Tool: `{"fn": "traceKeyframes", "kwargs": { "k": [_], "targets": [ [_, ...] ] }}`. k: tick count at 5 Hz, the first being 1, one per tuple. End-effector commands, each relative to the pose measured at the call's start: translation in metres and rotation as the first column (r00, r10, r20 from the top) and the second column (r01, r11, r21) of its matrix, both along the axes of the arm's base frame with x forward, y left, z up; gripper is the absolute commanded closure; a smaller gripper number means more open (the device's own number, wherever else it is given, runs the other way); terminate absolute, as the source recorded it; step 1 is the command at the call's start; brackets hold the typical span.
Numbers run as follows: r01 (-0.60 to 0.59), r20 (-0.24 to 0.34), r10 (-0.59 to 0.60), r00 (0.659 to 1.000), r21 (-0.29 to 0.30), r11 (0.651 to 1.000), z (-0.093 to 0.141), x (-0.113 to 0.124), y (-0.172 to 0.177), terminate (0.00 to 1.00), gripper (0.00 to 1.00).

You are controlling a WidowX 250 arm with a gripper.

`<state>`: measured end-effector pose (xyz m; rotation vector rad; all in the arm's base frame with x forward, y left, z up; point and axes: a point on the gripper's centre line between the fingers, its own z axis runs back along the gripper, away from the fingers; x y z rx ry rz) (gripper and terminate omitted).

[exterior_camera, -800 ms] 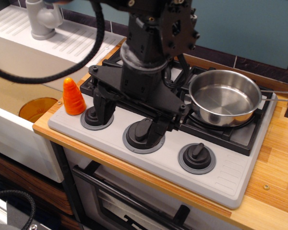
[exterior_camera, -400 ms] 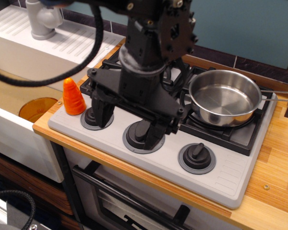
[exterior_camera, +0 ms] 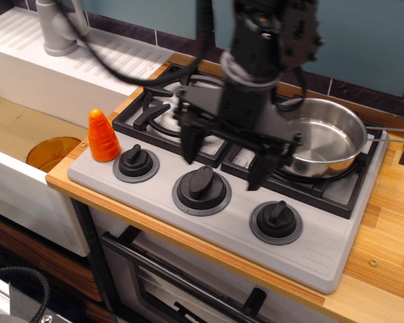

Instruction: End effector reaching pot or pan

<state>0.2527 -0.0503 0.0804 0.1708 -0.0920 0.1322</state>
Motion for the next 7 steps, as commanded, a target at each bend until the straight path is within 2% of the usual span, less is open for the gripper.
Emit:
{"fn": "traceKeyframes", "kwargs": {
  "k": [1, 2, 3, 4, 5, 7],
  "targets": [
    [-0.05, -0.004, 0.05, 0.999, -0.041, 0.998, 0.033, 0.032, -0.022, 0.0, 0.0],
    [-0.049, -0.038, 0.048, 0.998, -0.046, 0.998, 0.059, 0.033, -0.017, 0.0, 0.0],
    [-0.049, -0.041, 0.047, 0.998, -0.057, 0.997, 0.056, 0.059, -0.022, 0.0, 0.0],
    [-0.007, 0.029, 0.009, 1.0, -0.069, 0.998, 0.025, 0.086, -0.019, 0.0, 0.0],
    [0.014, 0.054, -0.01, 0.998, -0.072, 0.997, 0.017, 0.097, -0.012, 0.0, 0.0],
    [0.042, 0.074, -0.037, 0.997, -0.06, 0.997, 0.015, 0.097, 0.0, 0.0, 0.0]
  ]
}}
